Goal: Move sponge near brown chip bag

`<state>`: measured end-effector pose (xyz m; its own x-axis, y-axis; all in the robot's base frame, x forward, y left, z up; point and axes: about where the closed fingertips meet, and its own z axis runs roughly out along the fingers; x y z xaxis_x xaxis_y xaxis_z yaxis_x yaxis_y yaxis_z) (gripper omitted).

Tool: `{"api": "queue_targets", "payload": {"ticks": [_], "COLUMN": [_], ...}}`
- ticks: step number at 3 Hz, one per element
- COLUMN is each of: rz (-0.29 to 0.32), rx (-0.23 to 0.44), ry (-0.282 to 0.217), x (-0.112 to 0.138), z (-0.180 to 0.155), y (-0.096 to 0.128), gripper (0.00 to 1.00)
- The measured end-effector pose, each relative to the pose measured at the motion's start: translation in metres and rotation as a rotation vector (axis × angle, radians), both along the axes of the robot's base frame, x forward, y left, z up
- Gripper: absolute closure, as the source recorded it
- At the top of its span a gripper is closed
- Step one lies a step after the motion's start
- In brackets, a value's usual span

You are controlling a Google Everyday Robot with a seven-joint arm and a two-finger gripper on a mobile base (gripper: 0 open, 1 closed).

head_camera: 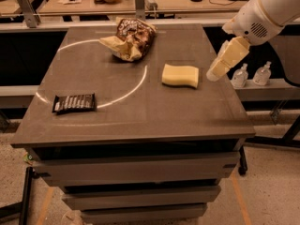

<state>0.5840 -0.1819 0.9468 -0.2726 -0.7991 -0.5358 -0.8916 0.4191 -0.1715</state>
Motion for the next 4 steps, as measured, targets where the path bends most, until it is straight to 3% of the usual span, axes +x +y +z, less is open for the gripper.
{"api": "queue_targets", "payload": {"ticks": [1,4], "rz": [0.004,0.162], "rx": [-0.011,0.036], "ry": [0.005,0.084], "x": [0.004,0.042], "z": [-0.007,-0.086], "y": [0.004,0.023], "gripper": [0.00,0.00]}}
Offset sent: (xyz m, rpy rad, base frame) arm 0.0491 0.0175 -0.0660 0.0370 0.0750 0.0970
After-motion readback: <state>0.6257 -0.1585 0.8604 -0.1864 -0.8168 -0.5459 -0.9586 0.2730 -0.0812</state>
